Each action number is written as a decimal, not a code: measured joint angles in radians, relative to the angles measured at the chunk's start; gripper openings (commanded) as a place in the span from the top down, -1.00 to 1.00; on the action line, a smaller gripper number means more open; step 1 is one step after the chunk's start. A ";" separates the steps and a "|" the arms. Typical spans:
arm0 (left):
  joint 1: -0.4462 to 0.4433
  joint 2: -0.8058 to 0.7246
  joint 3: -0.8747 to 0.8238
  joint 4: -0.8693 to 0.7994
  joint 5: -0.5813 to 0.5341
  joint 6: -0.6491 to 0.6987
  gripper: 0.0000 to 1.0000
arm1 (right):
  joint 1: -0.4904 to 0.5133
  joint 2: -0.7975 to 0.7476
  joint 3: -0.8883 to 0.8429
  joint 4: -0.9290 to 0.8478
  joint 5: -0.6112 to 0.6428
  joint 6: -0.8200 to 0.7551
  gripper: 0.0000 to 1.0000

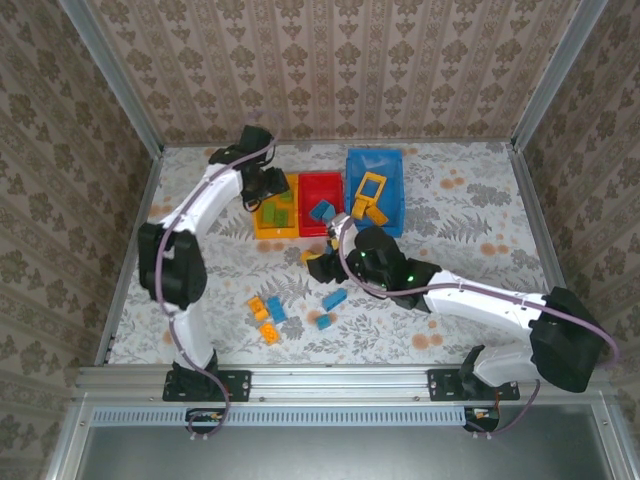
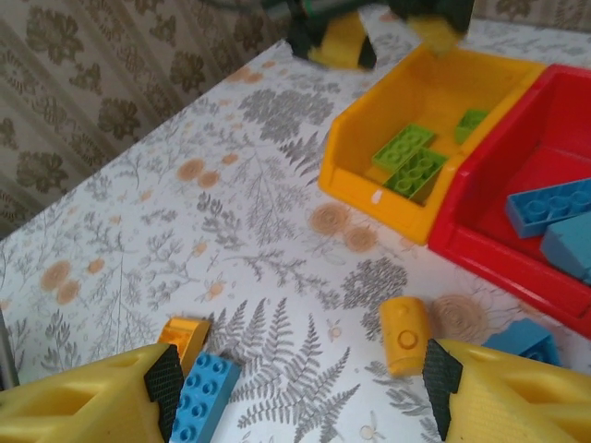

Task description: Sort the legos into containers by color

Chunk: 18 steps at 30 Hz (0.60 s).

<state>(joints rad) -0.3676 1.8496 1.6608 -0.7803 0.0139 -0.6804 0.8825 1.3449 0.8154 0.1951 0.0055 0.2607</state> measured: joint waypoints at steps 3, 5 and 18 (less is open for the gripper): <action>-0.008 -0.173 -0.130 0.023 -0.002 0.000 -0.29 | 0.029 0.055 0.029 -0.047 0.037 0.025 -0.46; -0.015 -0.288 -0.233 0.044 0.002 0.006 -0.29 | 0.045 0.106 0.060 -0.071 0.057 0.035 -0.45; -0.064 -1.128 -0.858 0.153 0.184 0.080 -0.30 | -0.004 0.392 0.285 -0.282 0.104 -0.034 -0.43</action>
<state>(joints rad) -0.4316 0.7216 0.8032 -0.6270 0.1978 -0.6003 0.8787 1.7367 1.1004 -0.0864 0.1093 0.2268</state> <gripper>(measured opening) 0.651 0.717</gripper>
